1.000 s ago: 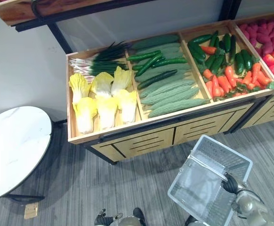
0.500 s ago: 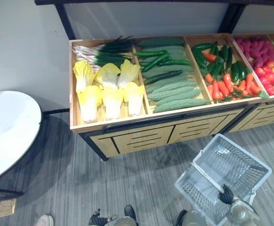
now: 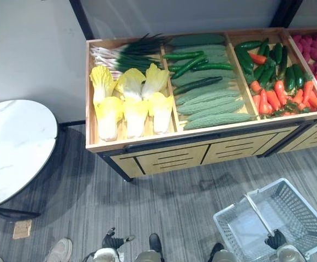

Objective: Pick vegetable in the basket

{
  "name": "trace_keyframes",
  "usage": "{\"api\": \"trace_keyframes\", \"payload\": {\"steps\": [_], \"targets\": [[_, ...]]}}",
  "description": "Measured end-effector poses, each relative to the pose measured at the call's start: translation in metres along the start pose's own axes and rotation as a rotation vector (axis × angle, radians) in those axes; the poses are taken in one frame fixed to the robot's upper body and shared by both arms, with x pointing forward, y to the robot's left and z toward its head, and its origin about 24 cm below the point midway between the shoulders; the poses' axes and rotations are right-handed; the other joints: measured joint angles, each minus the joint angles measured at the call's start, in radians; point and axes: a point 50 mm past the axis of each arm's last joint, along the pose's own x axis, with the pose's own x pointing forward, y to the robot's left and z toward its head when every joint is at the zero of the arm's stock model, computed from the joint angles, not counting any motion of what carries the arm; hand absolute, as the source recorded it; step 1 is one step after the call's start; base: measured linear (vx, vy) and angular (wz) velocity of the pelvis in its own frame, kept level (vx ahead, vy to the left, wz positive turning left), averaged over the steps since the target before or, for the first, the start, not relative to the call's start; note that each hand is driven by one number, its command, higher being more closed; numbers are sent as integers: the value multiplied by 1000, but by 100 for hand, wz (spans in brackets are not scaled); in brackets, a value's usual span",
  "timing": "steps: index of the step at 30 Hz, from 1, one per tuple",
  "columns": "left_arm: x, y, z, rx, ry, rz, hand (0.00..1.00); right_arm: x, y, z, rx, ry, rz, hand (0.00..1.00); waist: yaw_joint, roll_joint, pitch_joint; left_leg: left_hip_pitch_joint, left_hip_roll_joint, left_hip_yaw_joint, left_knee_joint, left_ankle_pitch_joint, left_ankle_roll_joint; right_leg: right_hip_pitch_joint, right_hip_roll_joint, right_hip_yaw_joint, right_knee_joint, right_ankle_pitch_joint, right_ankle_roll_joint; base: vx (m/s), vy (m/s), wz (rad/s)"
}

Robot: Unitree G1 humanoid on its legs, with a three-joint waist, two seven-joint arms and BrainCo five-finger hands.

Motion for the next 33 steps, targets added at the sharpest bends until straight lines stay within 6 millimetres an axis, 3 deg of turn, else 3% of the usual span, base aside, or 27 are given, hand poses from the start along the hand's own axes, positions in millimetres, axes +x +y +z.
{"api": "trace_keyframes", "payload": {"steps": [2,6,9,14,19,24,26,33], "targets": [[1,0,30,-29,-128,28,0,0,-2,-3,35,13,-15,100,-1,4,1,-16,-8,-6,-19,25,-1,-12,3,0,-19,-18,24,-32,-58,6],[-12,-5,89,-145,-400,110,0,-2,-4,-8,80,27,-50,100,-3,26,0,-43,9,-18,-21,44,-4,-37,23,1,-14,-25,13,-74,-45,2],[-33,-1,136,-248,-615,188,0,-3,-1,-8,109,32,-71,100,-21,32,3,-53,20,-16,-25,48,-8,-54,33,9,-15,-30,5,-54,-21,-5],[-56,10,188,-357,-826,283,0,-4,4,-11,112,39,-63,100,-27,44,4,-65,28,7,-22,47,-9,-78,44,38,-22,-23,-1,19,-9,-15],[-68,27,225,-452,-936,379,0,-3,1,-6,107,22,-68,100,-41,48,4,-64,34,38,-19,47,-9,-99,54,73,-23,-10,-1,91,-12,-20],[-56,51,252,-503,-916,501,0,0,-4,6,84,-21,-81,100,-59,48,23,-47,39,87,-19,47,-9,-116,62,126,-23,-7,-6,53,-16,-30],[-53,67,266,-534,-899,560,0,3,-7,18,67,-64,-86,100,-77,42,34,-70,44,108,-19,48,-9,-158,66,150,-12,-4,-10,-10,-15,-27],[-56,98,308,-529,-911,636,0,6,-8,44,22,-158,-86,100,-78,-3,104,-120,55,132,-19,51,-13,-239,78,183,13,8,-25,-13,-12,-13]]}}
